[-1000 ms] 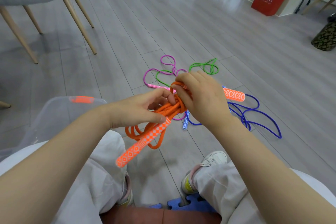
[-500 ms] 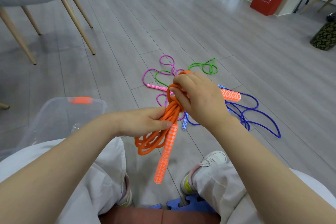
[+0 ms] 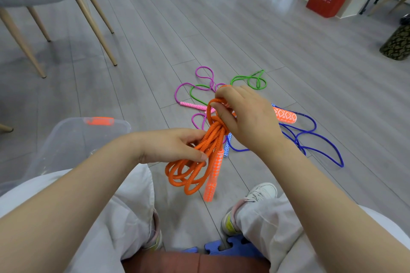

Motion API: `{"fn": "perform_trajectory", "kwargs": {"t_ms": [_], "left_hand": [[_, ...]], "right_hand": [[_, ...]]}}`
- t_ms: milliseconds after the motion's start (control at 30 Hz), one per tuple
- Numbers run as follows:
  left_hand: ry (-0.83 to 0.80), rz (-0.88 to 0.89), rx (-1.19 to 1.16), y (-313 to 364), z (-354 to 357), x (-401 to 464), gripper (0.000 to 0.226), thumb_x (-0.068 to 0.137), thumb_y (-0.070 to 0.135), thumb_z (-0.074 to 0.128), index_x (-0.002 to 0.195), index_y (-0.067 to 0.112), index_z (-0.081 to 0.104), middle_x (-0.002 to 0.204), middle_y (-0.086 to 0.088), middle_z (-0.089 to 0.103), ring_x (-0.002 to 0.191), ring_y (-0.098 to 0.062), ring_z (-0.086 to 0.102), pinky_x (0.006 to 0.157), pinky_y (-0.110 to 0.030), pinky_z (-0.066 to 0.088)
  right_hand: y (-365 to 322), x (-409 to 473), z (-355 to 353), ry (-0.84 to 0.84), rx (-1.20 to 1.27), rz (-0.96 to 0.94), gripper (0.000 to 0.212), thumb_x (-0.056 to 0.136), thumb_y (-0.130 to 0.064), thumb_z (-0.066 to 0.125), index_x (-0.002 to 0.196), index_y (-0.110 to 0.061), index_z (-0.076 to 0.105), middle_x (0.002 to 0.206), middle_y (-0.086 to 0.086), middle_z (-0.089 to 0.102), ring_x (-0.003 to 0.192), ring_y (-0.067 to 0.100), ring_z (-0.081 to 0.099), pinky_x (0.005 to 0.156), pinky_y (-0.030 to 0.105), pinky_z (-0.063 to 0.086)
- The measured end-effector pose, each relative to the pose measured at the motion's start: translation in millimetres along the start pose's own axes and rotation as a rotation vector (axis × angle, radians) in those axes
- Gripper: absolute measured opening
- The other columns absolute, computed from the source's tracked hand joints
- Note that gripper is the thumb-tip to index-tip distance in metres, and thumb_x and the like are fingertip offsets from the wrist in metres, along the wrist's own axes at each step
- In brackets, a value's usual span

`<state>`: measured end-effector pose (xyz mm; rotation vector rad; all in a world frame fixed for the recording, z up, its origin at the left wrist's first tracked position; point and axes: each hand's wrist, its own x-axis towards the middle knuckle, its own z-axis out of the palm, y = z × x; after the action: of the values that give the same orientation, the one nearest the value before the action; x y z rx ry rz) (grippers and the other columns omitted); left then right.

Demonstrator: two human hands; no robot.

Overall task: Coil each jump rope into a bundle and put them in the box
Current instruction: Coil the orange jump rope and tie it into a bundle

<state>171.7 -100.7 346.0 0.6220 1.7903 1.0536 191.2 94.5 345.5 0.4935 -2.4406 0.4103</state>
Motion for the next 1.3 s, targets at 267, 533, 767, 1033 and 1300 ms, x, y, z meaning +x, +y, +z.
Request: {"fn": "perform_trajectory", "kwargs": {"t_ms": [267,533,767,1033,1300], "left_hand": [[-0.001,0.015,-0.036,2,5,3,0.016,0.097,0.009,0.051,0.112,0.003,0.055,0.095,-0.008,0.061,0.081,-0.015,0.059,0.077,-0.029,0.054],[0.002,0.027,0.022,1,4,4,0.024,0.098,0.019,0.052,0.12,0.013,0.059,0.111,-0.002,0.068,0.109,-0.018,0.061,0.09,-0.028,0.048],[0.015,0.024,0.008,-3,5,5,0.026,0.094,0.029,0.057,0.117,0.016,0.059,0.11,-0.01,0.065,0.102,-0.02,0.061,0.099,-0.043,0.048],[-0.024,0.033,-0.069,-3,8,8,0.008,0.097,0.015,0.053,0.104,0.014,0.058,0.079,0.01,0.066,0.077,-0.013,0.062,0.076,-0.031,0.052],[0.034,0.013,-0.074,2,13,9,0.011,0.1,0.019,0.049,0.107,0.015,0.056,0.09,0.006,0.069,0.096,-0.02,0.07,0.057,-0.022,0.044]], "right_hand": [[1,0,-1,0.02,-0.014,0.015,0.018,0.092,-0.029,0.056,0.094,-0.012,0.063,0.081,0.0,0.061,0.075,0.022,0.053,0.059,0.033,0.042],[1,0,0,0.007,-0.022,0.014,0.018,0.091,-0.03,0.056,0.093,-0.013,0.063,0.08,-0.001,0.061,0.075,0.023,0.054,0.059,0.034,0.042],[0,1,-3,0.009,-0.019,0.01,0.019,0.091,-0.03,0.055,0.093,-0.012,0.063,0.08,0.001,0.061,0.076,0.024,0.055,0.059,0.033,0.041],[1,1,-1,-0.02,-0.019,-0.009,0.02,0.094,-0.031,0.055,0.095,-0.012,0.063,0.084,0.002,0.063,0.078,0.024,0.054,0.062,0.037,0.044],[1,2,-1,0.001,-0.049,-0.002,0.018,0.092,-0.03,0.057,0.093,-0.013,0.063,0.084,0.001,0.063,0.078,0.024,0.056,0.061,0.033,0.039]]}}
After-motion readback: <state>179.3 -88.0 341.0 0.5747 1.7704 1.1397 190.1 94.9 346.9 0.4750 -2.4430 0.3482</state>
